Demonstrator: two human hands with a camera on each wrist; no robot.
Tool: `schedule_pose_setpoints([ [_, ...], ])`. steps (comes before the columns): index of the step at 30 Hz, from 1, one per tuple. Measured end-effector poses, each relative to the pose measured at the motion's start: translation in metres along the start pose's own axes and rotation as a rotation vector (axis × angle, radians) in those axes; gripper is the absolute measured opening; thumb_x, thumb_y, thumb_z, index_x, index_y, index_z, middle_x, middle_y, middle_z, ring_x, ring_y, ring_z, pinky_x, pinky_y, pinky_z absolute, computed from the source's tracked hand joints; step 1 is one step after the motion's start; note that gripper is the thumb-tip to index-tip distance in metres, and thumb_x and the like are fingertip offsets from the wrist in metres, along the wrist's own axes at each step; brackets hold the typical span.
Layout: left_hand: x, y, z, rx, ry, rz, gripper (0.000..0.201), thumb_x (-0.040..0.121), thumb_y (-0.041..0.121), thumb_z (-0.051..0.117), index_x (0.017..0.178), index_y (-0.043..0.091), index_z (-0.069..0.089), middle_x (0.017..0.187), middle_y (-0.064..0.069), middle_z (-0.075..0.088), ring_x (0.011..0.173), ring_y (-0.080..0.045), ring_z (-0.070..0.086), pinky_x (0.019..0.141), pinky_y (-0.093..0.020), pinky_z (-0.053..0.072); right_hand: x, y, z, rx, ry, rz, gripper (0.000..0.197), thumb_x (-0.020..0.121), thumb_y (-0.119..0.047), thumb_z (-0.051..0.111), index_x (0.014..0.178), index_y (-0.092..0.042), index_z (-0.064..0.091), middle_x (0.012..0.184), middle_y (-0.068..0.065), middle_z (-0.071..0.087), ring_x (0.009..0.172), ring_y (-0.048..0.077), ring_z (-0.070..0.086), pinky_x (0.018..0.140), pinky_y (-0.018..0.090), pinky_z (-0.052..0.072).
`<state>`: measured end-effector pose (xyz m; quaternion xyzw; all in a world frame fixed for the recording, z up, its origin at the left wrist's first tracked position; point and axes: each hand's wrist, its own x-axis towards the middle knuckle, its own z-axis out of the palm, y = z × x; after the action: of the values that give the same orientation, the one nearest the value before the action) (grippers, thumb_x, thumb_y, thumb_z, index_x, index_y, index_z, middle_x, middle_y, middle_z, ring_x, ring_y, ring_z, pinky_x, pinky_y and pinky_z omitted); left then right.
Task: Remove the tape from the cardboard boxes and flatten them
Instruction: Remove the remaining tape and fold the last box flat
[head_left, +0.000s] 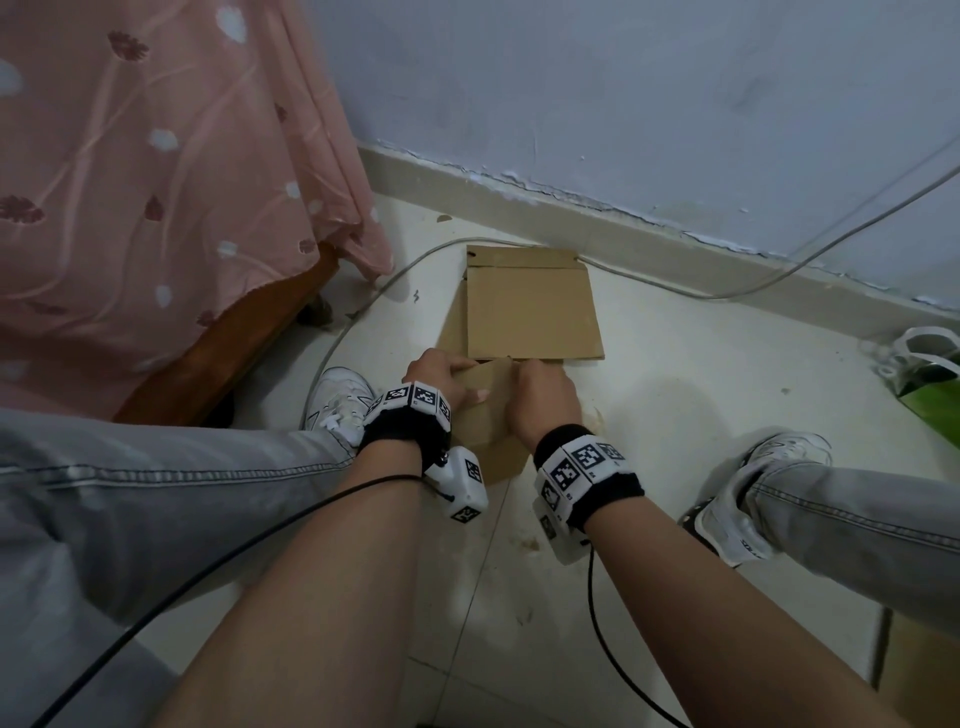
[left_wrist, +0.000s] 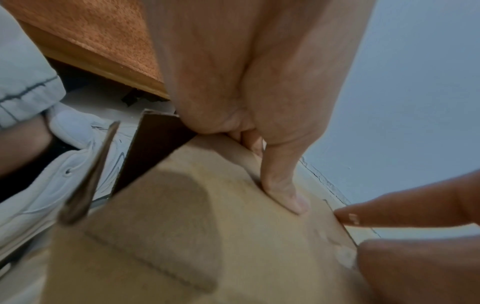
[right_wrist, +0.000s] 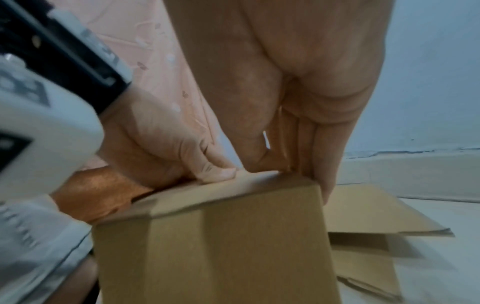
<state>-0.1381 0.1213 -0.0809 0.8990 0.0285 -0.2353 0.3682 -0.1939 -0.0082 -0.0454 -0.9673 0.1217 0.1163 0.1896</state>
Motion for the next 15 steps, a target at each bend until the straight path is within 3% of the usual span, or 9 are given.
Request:
schedule_pose_setpoints([
  [3, 0.000, 0.000, 0.000, -0.009, -0.007, -0.016, 0.059, 0.075, 0.032, 0.083, 0.131, 0.028, 0.063, 0.135, -0.001, 0.061, 0.122, -0.023, 0.058, 0.107, -0.034, 0.044, 0.002, 0.000, -0.013, -0.017, 0.065, 0.003, 0.011, 0.089, -0.009, 0.054, 0.080, -0.013, 0.049, 0.084, 0.008, 0.054, 0.085, 0.033, 0.060, 0.065, 0.032, 0.041],
  [6, -0.002, 0.000, 0.000, -0.017, -0.003, -0.003, 0.059, 0.076, 0.031, 0.083, 0.131, 0.027, 0.063, 0.134, -0.001, 0.062, 0.121, -0.022, 0.058, 0.106, -0.033, 0.044, 0.001, -0.009, -0.025, -0.068, 0.067, -0.052, 0.004, 0.093, -0.014, 0.057, 0.092, -0.010, 0.057, 0.095, 0.011, 0.058, 0.090, 0.032, 0.059, 0.069, 0.032, 0.042],
  [8, -0.003, 0.000, 0.000, -0.018, 0.010, 0.008, 0.056, 0.076, 0.032, 0.083, 0.129, 0.028, 0.064, 0.133, -0.001, 0.063, 0.120, -0.022, 0.059, 0.105, -0.033, 0.045, -0.002, -0.015, -0.024, -0.062, -0.011, -0.078, 0.012, 0.093, -0.016, 0.061, 0.100, -0.007, 0.059, 0.102, 0.013, 0.060, 0.095, 0.032, 0.060, 0.075, 0.036, 0.047],
  [11, -0.003, 0.000, 0.001, 0.004, 0.011, 0.009, 0.057, 0.076, 0.032, 0.082, 0.130, 0.027, 0.063, 0.135, -0.002, 0.061, 0.122, -0.023, 0.058, 0.106, -0.032, 0.044, -0.008, -0.018, -0.017, -0.091, -0.035, -0.093, 0.010, 0.093, -0.005, 0.053, 0.102, -0.004, 0.058, 0.109, 0.016, 0.061, 0.099, 0.033, 0.060, 0.076, 0.036, 0.047],
  [15, -0.002, -0.001, 0.002, 0.005, 0.026, -0.009, 0.059, 0.075, 0.032, 0.083, 0.130, 0.030, 0.063, 0.137, -0.002, 0.060, 0.123, -0.024, 0.057, 0.107, -0.033, 0.044, -0.011, -0.021, -0.013, -0.076, 0.005, -0.082, 0.017, 0.095, -0.001, 0.046, 0.105, -0.003, 0.059, 0.110, 0.016, 0.059, 0.102, 0.033, 0.059, 0.077, 0.035, 0.045],
])
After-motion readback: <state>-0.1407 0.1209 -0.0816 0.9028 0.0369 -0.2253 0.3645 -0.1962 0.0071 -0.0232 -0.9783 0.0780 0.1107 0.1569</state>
